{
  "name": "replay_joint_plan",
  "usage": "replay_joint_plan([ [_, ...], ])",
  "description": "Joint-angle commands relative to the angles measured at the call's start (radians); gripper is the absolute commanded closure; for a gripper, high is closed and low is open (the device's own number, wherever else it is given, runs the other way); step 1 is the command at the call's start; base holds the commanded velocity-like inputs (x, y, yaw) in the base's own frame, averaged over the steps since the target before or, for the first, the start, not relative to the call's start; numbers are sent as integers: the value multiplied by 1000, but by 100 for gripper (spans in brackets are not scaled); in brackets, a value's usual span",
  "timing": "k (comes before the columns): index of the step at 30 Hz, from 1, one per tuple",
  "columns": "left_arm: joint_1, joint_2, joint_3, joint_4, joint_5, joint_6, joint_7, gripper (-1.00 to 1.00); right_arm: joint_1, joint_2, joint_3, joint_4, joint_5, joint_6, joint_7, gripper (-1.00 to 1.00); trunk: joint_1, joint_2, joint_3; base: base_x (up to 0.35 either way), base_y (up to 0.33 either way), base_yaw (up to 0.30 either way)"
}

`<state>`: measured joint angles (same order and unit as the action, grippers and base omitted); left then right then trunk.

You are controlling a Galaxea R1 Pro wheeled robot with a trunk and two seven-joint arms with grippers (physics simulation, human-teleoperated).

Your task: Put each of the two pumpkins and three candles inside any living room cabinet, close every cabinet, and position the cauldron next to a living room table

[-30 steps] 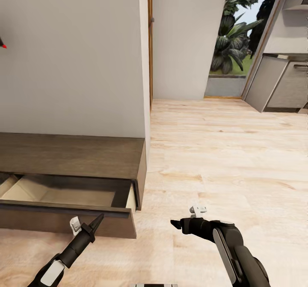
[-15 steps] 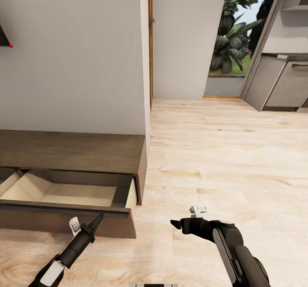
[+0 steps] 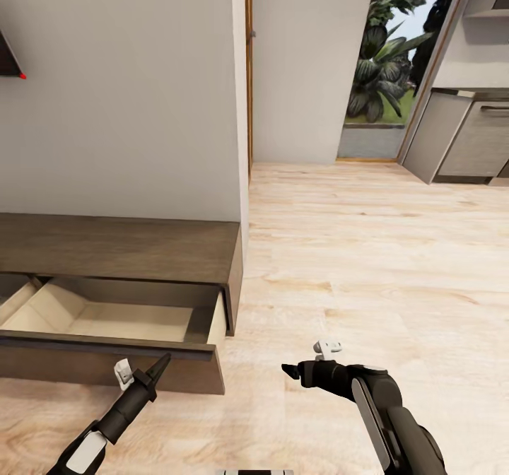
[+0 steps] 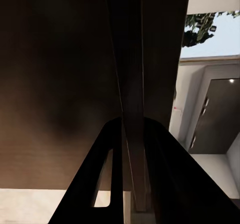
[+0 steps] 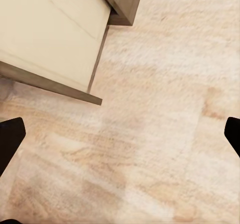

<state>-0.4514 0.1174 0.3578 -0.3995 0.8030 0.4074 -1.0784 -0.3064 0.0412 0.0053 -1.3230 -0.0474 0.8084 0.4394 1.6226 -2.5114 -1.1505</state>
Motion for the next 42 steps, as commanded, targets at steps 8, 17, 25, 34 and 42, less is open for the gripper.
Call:
replay_joint_plan([
  [8, 0, -1, -15, 4, -48, 1, 2, 100, 0, 0, -1, -1, -5, 6, -1, -100, 0, 0, -1, -4, 0, 0],
  [17, 0, -1, -14, 4, -48, 1, 2, 100, 0, 0, -1, -1, -5, 6, -1, -100, 0, 0, -1, -112, 0, 0],
  [25, 0, -1, -14, 4, -48, 1, 3, 100, 0, 0, -1, -1, -5, 6, -1, -100, 0, 0, -1, -12, 0, 0],
  [34, 0, -1, -14, 4, -48, 1, 3, 100, 0, 0, -1, -1, -5, 6, -1, -100, 0, 0, -1, -11, 0, 0],
  [42, 0, -1, -14, 4, -48, 1, 3, 100, 0, 0, -1, -1, -5, 6, -1, -100, 0, 0, -1, -65, 0, 0],
])
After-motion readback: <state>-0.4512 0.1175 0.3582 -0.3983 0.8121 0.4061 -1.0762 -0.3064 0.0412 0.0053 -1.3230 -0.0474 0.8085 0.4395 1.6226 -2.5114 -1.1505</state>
